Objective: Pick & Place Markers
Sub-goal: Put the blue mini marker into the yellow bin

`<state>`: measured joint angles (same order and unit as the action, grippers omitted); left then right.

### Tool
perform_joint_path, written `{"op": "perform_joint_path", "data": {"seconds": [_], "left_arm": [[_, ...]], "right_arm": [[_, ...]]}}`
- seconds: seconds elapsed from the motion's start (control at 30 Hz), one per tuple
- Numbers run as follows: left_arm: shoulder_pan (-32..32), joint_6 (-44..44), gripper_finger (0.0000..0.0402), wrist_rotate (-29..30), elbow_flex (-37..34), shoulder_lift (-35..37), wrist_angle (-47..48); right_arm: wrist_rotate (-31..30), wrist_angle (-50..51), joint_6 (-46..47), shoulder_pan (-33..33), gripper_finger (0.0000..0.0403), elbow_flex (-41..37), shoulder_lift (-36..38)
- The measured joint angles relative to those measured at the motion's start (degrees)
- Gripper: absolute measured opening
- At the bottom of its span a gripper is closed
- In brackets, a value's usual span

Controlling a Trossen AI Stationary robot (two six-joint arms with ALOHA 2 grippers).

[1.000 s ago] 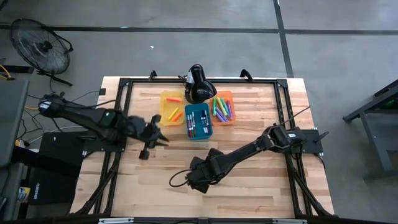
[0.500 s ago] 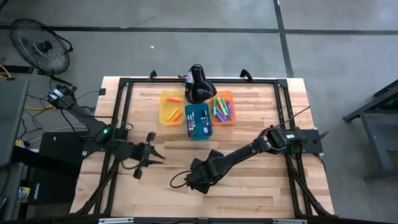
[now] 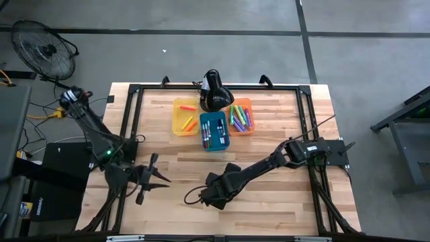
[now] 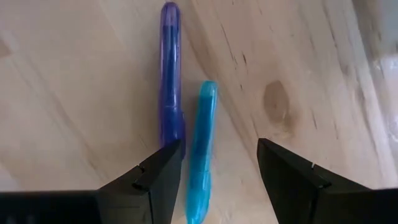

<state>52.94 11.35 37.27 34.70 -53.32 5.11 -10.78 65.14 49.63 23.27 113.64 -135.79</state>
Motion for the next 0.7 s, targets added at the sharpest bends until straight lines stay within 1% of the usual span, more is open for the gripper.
{"op": "perform_joint_path", "data": {"seconds": [0.1, 0.37, 0.47, 0.7], "left_arm": [[2.2, 0.1, 0.0069, 2.2, 0.0, -0.1, -0.6], [6.5, 1.5, 0.0069, 5.9, 0.0, -1.1, -1.3], [7.1, 2.3, 0.0069, 6.9, 0.0, -2.1, -1.4], [7.1, 3.1, 0.0069, 6.9, 0.0, -4.6, -2.1]], "right_arm": [[-0.2, 0.1, 0.2, -0.1, 0.0199, 0.0, -0.7], [1.0, -0.1, 0.4, -1.0, 0.0199, -0.1, -0.8], [2.0, -0.3, 1.1, -1.5, 0.0199, -0.1, -0.8], [3.9, -1.5, 3.0, -1.4, 0.0199, -0.1, -0.8]]}}
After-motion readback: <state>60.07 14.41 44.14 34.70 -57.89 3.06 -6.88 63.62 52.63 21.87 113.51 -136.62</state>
